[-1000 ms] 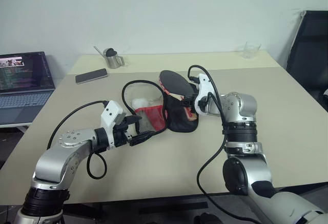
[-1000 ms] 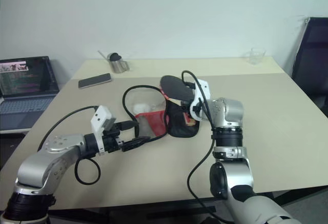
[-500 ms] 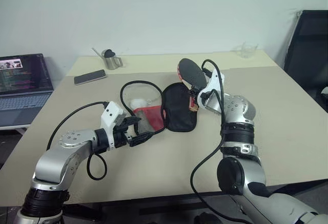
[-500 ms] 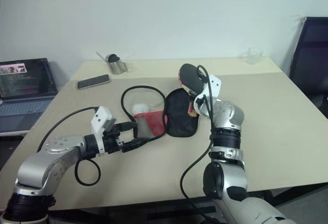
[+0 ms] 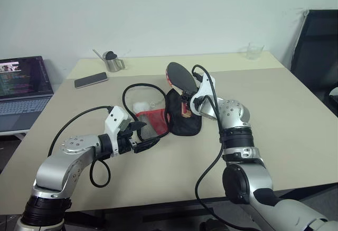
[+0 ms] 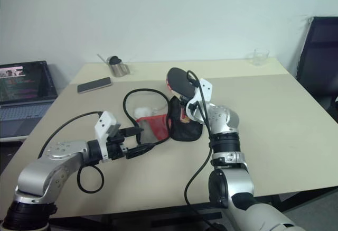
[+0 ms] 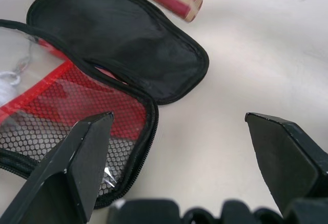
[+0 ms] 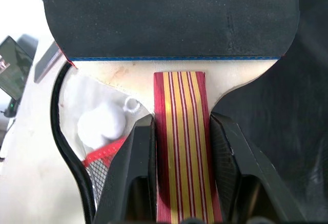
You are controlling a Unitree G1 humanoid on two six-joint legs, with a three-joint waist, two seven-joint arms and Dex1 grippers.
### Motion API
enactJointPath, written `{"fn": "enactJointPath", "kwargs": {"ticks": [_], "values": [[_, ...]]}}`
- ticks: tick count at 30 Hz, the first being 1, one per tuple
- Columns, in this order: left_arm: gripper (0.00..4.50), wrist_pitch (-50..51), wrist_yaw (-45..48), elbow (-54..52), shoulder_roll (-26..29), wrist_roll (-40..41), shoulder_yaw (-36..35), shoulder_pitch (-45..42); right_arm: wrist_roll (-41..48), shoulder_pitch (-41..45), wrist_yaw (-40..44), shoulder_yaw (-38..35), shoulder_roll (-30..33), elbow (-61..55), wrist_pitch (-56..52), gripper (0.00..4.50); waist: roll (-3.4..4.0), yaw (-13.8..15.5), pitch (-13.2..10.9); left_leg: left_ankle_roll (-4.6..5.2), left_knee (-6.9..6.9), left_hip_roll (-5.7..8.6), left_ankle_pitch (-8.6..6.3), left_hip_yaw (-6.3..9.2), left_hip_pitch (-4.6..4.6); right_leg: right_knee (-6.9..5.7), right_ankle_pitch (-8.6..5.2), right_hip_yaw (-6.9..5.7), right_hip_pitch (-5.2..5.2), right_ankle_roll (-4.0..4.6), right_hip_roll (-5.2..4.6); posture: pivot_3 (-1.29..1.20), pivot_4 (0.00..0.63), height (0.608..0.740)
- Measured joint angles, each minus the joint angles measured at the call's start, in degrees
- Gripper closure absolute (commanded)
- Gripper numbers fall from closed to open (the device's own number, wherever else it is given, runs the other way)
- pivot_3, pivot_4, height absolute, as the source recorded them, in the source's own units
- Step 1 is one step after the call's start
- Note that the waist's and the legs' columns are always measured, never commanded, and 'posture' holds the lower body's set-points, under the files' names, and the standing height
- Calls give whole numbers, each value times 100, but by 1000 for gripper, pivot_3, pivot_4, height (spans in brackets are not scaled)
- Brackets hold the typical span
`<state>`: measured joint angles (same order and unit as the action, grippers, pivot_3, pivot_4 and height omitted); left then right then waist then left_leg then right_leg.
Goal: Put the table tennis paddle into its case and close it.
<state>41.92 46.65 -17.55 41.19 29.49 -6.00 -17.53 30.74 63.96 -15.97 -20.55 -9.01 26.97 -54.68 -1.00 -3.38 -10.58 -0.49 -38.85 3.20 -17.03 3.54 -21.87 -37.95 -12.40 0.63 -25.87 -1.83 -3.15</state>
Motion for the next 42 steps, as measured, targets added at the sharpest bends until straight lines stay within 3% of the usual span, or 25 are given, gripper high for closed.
{"fn": "enactJointPath", "kwargs": {"ticks": [18,42], "values": [[0,145,-204,-209,-4,99,-4,119,-37,-258,204,891,25,573,630,3401,0,0,0,0,0,-1,0,-4,-1,-1,0,6,-5,0,2,0,150,740],[0,154,-221,-212,0,98,-3,117,-284,-463,-284,1068,59,625,933,3401,0,1,0,1,0,-2,0,-7,-1,-1,0,8,-5,0,2,0,150,740]]}}
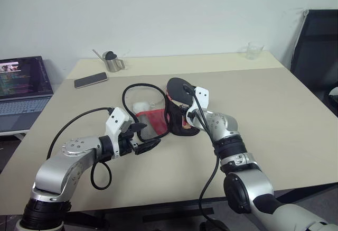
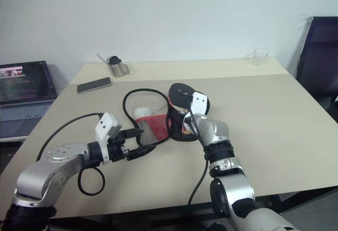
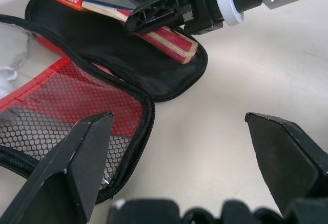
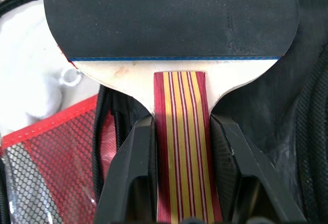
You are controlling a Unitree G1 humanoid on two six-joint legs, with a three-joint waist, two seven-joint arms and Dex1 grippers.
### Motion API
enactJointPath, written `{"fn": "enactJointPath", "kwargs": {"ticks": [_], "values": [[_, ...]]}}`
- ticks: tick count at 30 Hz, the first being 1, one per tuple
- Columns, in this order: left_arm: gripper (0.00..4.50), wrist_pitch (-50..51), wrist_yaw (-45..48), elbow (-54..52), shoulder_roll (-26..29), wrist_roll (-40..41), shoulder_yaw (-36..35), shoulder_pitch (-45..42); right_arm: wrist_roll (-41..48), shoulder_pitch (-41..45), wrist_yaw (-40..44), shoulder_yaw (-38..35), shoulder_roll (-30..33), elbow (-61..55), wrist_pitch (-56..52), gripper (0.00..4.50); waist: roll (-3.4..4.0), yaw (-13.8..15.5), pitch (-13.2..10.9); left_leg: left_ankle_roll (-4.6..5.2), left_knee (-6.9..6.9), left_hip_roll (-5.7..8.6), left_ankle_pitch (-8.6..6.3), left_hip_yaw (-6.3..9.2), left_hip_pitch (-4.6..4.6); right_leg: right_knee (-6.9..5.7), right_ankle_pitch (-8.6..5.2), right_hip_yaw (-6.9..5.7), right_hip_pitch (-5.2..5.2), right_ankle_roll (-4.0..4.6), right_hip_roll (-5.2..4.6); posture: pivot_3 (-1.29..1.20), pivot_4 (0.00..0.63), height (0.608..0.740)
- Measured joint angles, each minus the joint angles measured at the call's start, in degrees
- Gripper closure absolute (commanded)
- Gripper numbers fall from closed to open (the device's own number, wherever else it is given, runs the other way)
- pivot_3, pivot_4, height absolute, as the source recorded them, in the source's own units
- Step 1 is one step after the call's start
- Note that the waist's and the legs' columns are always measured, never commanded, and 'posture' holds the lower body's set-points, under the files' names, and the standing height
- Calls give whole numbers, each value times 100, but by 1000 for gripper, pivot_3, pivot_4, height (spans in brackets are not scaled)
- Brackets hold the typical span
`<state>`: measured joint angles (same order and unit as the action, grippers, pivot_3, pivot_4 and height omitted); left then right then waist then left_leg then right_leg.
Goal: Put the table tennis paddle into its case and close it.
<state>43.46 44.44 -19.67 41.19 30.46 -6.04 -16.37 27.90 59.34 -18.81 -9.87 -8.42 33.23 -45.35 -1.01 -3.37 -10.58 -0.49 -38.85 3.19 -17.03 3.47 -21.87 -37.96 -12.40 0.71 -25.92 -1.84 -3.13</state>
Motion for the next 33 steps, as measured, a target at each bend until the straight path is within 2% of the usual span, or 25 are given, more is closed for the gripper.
{"fn": "enactJointPath", "kwargs": {"ticks": [29,31,33], "values": [[0,-1,0,0,0,-5,10,-15,-249,-41,-154,83,9,64,70,3401,0,3,0,1,0,0,0,0,1,0,0,0,0,0,0,0,150,740],[0,-1,0,0,1,-5,10,-15,-234,-40,-161,44,9,73,67,2675,0,4,0,0,0,0,0,0,1,0,0,0,0,0,0,0,150,740],[0,-1,0,0,1,-6,10,-15,-200,-41,-183,20,9,104,38,2205,-1,4,0,1,0,0,0,-1,1,0,0,0,0,0,0,0,150,740]]}}
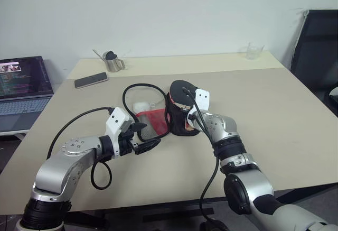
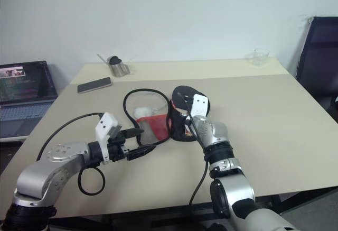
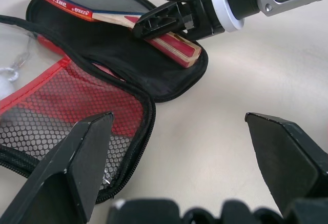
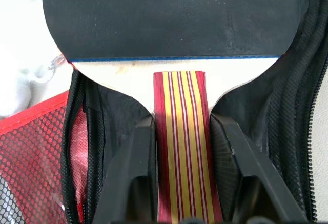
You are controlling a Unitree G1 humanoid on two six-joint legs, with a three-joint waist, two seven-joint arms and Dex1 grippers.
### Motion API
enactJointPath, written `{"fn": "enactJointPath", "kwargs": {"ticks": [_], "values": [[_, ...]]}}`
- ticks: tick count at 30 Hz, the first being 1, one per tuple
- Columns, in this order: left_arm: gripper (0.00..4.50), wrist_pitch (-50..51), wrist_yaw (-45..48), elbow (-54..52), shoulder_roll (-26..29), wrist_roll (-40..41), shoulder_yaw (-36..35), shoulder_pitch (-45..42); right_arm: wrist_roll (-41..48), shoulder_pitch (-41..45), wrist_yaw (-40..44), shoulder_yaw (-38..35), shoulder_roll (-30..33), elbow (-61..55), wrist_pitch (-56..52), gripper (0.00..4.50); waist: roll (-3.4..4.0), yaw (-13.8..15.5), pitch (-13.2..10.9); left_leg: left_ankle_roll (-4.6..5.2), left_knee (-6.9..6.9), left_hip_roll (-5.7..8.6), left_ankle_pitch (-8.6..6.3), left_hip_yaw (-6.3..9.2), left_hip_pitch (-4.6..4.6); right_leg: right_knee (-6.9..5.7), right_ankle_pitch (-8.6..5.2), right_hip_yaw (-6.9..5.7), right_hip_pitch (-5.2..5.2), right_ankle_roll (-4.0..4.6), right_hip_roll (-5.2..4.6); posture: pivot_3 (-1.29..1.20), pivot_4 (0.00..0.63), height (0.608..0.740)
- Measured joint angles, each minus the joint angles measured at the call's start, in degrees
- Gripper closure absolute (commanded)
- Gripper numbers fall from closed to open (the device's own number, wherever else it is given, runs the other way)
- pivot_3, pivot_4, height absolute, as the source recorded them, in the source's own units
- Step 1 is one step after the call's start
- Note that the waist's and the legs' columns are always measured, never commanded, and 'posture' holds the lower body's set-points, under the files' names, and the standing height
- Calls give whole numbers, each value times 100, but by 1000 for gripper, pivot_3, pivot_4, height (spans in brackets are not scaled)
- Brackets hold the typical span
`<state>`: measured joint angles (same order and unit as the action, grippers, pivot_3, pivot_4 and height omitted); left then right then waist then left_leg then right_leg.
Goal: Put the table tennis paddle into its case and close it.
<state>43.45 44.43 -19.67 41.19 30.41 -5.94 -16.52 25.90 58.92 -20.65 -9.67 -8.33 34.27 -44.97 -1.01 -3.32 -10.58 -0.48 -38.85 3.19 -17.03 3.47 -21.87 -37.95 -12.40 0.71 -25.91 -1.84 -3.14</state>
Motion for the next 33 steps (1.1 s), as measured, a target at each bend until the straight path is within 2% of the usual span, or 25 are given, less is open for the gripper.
{"fn": "enactJointPath", "kwargs": {"ticks": [6,13,17,19,24,28,30,33], "values": [[0,0,0,-1,10,-13,6,0,14,-1,49,-42,0,77,-9,75,0,-3,0,1,0,0,0,-1,1,-1,0,0,0,0,0,0,150,740],[0,-9,-116,28,10,-36,-25,-32,63,0,219,-49,13,56,-55,29,-2,0,1,6,0,-1,-3,0,3,-1,0,0,2,0,1,0,150,740],[0,-12,-144,272,113,-16,-344,-129,99,-51,880,18,168,-375,-359,29,-2,-8,1,15,0,-2,-9,-1,3,-1,0,0,1,0,4,0,150,740],[0,-51,-79,411,267,-9,-513,-151,241,-72,1306,36,479,-627,-648,29,-2,2,1,16,-1,0,-9,0,1,1,0,-2,1,0,3,0,150,740],[0,-346,68,1167,654,-193,-833,-169,504,-313,3015,191,1995,-1486,-1291,29,-2,82,1,22,-1,2,-12,5,1,16,-1,-15,11,-2,2,0,150,740],[0,-417,-127,2254,564,-642,-498,-873,994,-941,5495,1122,3376,-2791,-1549,29,-3,120,1,30,-3,-2,-17,9,1,22,-1,-31,19,-4,6,0,150,740],[0,-401,-268,2591,363,-820,-265,-1247,1130,-1051,6156,1347,3570,-3215,-1527,29,-5,113,2,30,-6,-1,-17,2,5,19,0,-30,21,-7,4,0,150,740],[0,-390,-528,3135,-4,-1089,105,-1765,1208,-1095,6704,1480,3640,-3637,-1408,29,-9,97,4,29,-10,-1,-16,1,8,14,3,-22,21,-10,2,0,150,740]]}}
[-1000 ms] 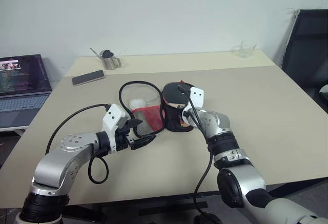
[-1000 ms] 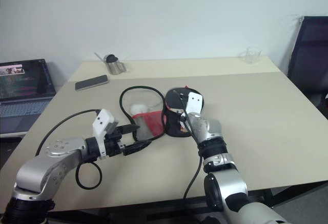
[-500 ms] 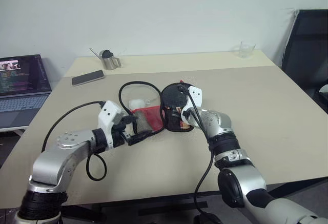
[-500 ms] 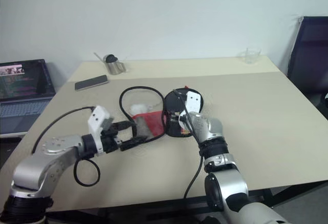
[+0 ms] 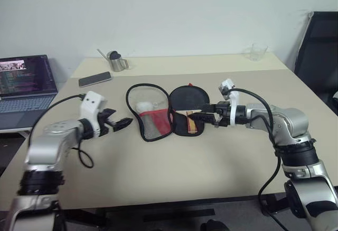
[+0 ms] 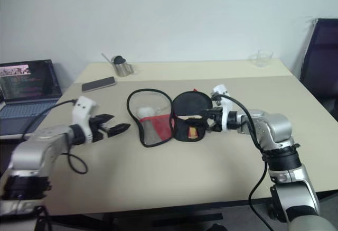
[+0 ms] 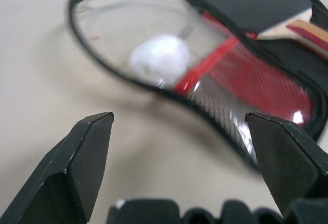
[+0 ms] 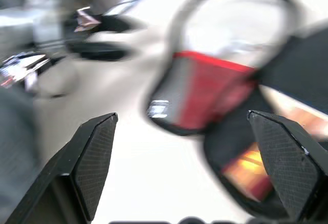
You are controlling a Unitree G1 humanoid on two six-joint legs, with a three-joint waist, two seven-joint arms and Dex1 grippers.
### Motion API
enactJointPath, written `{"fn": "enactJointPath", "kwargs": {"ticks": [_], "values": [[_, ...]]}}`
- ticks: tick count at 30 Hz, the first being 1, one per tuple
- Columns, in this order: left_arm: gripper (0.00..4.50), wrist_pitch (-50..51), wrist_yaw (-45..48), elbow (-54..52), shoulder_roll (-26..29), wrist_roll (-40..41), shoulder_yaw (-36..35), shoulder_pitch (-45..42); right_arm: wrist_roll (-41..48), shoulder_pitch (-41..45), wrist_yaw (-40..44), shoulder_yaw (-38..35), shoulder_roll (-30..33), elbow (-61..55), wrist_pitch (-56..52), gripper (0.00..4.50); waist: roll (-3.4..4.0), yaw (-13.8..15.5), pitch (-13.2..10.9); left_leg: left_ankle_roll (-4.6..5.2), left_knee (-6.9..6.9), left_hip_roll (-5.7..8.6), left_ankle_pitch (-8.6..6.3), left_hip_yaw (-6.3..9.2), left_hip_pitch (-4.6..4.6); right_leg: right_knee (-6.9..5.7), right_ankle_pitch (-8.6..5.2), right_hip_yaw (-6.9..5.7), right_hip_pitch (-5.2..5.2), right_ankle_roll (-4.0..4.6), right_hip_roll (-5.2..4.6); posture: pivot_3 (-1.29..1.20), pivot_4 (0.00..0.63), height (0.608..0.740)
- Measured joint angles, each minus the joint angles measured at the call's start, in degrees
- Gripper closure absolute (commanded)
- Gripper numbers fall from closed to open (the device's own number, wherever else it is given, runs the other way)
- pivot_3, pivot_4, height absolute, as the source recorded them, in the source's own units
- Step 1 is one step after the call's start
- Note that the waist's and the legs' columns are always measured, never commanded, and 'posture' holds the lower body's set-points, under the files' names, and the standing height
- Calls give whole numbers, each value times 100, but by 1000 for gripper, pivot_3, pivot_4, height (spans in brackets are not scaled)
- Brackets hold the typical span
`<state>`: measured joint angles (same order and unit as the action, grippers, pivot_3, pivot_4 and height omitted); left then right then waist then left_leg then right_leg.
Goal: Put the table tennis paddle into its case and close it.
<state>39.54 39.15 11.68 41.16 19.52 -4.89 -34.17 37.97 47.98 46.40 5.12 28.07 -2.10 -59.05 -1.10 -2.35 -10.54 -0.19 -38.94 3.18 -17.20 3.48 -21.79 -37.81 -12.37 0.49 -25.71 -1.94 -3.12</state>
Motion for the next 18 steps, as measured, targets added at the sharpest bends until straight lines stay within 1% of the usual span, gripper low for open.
{"fn": "enactJointPath", "kwargs": {"ticks": [1,4,9,14,15,18], "values": [[0,-1,-55,166,-43,-76,65,-80,29,-14,116,15,39,-86,38,29,-1,-8,0,-1,0,-1,1,0,0,-1,0,5,-2,0,0,0,150,740],[593,13,-160,633,-100,-296,152,-215,17,-83,296,23,174,-245,179,0,-1,-8,0,-3,1,0,1,1,-2,0,0,11,-7,1,-1,0,150,740],[2336,40,-207,852,-102,-485,236,-236,-133,-101,201,20,173,-255,350,0,-1,34,0,-16,1,1,8,3,-6,3,0,12,-9,1,-5,0,150,740],[4201,44,-183,861,-110,-569,273,-242,-218,-108,193,20,176,-256,413,0,-2,67,0,-19,1,4,10,5,-10,5,0,10,-9,1,-9,0,150,740],[4436,55,-169,849,-137,-591,330,-265,-242,-117,192,19,178,-257,434,0,-2,70,1,-19,1,5,10,5,-10,5,0,10,-9,1,-10,0,150,740],[4436,81,-141,838,-380,-678,526,-424,-317,-124,106,19,142,-257,498,0,-3,74,1,-20,0,6,10,6,-12,4,0,8,-9,1,-10,0,150,740]]}}
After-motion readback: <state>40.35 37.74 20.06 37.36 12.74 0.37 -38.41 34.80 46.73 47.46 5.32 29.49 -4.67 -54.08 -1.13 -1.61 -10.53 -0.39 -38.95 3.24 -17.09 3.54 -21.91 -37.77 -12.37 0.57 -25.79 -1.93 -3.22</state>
